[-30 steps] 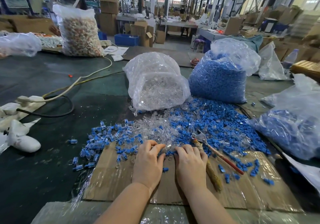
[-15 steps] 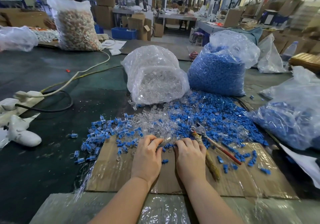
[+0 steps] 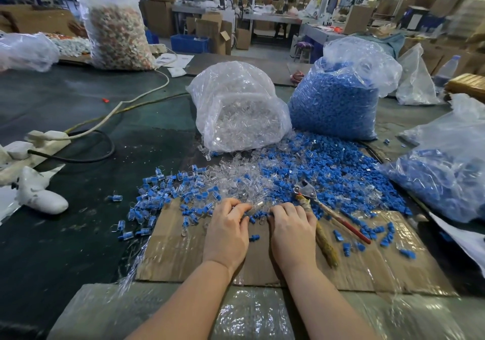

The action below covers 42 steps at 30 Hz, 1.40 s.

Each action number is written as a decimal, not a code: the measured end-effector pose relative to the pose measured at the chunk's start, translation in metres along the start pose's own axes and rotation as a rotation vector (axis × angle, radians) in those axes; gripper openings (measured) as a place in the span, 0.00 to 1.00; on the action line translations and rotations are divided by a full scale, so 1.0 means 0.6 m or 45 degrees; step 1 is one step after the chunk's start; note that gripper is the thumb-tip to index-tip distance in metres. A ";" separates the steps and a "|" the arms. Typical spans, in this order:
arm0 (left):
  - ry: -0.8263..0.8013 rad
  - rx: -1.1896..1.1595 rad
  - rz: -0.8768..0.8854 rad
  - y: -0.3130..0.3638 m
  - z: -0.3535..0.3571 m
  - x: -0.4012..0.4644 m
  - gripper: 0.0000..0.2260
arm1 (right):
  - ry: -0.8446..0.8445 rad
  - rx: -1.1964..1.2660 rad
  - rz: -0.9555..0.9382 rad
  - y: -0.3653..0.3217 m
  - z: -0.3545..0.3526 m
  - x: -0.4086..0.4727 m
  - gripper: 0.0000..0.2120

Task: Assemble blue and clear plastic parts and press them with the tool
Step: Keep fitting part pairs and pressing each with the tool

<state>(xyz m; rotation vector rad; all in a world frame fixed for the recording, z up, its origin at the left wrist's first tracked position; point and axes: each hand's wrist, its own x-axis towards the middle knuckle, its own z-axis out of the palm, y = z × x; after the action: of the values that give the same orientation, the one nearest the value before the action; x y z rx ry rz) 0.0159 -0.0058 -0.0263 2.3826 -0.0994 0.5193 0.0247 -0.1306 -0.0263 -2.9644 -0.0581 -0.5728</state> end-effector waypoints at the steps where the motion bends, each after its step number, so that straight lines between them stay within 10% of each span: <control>1: 0.002 -0.004 0.003 0.000 -0.001 0.000 0.13 | 0.006 -0.004 -0.002 0.000 0.000 0.000 0.04; 42: -0.091 -0.016 0.079 0.002 -0.002 -0.003 0.09 | -0.058 0.105 0.009 0.005 -0.003 -0.005 0.05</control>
<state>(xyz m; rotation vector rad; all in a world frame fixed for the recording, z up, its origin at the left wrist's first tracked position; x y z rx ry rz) 0.0135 -0.0061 -0.0252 2.3924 -0.2085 0.4612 0.0213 -0.1338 -0.0263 -2.8964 -0.0735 -0.4893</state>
